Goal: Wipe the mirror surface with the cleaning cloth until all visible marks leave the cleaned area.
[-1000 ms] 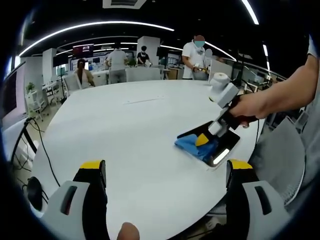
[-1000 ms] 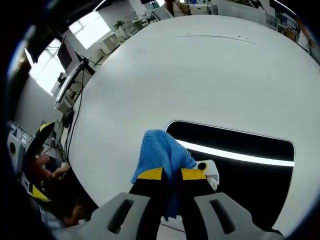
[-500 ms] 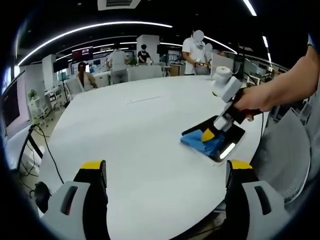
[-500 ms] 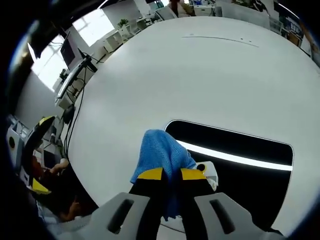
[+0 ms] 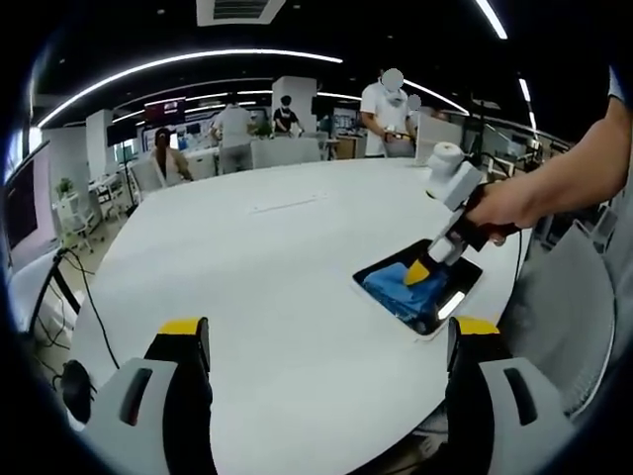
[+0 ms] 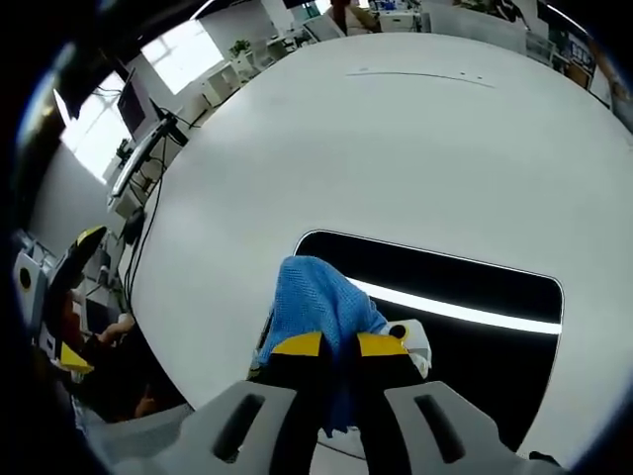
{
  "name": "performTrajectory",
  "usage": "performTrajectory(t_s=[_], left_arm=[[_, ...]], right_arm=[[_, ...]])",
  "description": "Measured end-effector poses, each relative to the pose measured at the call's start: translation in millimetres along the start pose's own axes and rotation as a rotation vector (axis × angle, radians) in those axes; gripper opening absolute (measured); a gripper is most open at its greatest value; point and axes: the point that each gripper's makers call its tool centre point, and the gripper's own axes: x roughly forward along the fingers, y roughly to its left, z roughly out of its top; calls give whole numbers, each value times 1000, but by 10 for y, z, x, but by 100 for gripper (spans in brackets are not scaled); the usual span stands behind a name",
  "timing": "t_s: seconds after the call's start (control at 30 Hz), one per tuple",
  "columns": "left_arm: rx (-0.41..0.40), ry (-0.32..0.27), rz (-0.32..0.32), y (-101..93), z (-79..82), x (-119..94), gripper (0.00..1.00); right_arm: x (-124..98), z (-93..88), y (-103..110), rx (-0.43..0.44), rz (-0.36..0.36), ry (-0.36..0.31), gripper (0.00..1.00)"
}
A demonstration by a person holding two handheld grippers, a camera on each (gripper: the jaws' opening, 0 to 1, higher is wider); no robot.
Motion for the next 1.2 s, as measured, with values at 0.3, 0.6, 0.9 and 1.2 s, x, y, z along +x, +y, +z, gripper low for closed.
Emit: performTrajectory(t_s=[0.3, 0.6, 0.9, 1.2], left_arm=[[2, 16, 7, -82, 26, 52, 99], [-7, 19, 16, -181, 13, 55, 99], [-20, 23, 46, -195, -14, 59, 99], [-44, -37, 47, -223, 101, 59, 99]], right_arm=[[-93, -61, -157, -5, -5, 0, 6], [-151, -93, -318, -10, -7, 2, 6], [-248, -141, -512, -3, -11, -1, 6], [-300, -167, -677, 21, -16, -9, 6]])
